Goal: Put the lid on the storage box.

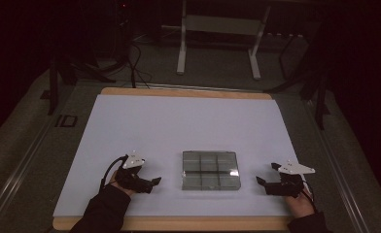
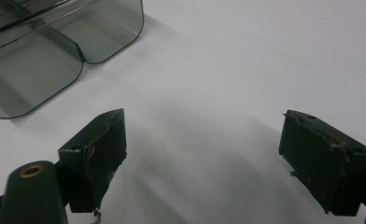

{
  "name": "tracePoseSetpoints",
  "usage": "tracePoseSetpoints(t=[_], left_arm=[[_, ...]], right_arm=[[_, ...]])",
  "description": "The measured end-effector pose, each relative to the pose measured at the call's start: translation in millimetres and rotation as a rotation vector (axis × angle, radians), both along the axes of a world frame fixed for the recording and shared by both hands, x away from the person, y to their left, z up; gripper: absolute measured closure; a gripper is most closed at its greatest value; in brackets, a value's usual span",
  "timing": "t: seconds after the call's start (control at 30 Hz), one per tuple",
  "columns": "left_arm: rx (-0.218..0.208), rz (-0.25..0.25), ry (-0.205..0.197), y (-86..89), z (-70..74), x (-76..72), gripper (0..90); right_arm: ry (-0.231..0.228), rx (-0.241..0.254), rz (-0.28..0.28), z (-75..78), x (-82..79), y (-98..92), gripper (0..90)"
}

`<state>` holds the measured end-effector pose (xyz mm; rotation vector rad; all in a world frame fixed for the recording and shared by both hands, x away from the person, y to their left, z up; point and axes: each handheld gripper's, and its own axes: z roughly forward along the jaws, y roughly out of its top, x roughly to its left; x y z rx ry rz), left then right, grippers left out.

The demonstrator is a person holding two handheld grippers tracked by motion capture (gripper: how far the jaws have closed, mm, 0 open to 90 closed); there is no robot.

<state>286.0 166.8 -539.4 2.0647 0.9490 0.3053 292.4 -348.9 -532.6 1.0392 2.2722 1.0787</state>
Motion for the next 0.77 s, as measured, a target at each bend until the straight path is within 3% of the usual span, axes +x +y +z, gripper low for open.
tracePoseSetpoints(t=[0.3, 0.77], left_arm=[[-0.018, 0.044, -0.044, 2.7, -0.4, -4.3, 4.9], [-0.006, 0.042, -0.065, 1.5, -0.2, -6.8, 4.9]], right_arm=[[-0.012, 0.001, -0.037, -0.8, 0.0, -1.3, 14.9], [-0.012, -0.038, -0.053, -2.3, 0.2, 2.8, 14.9]])
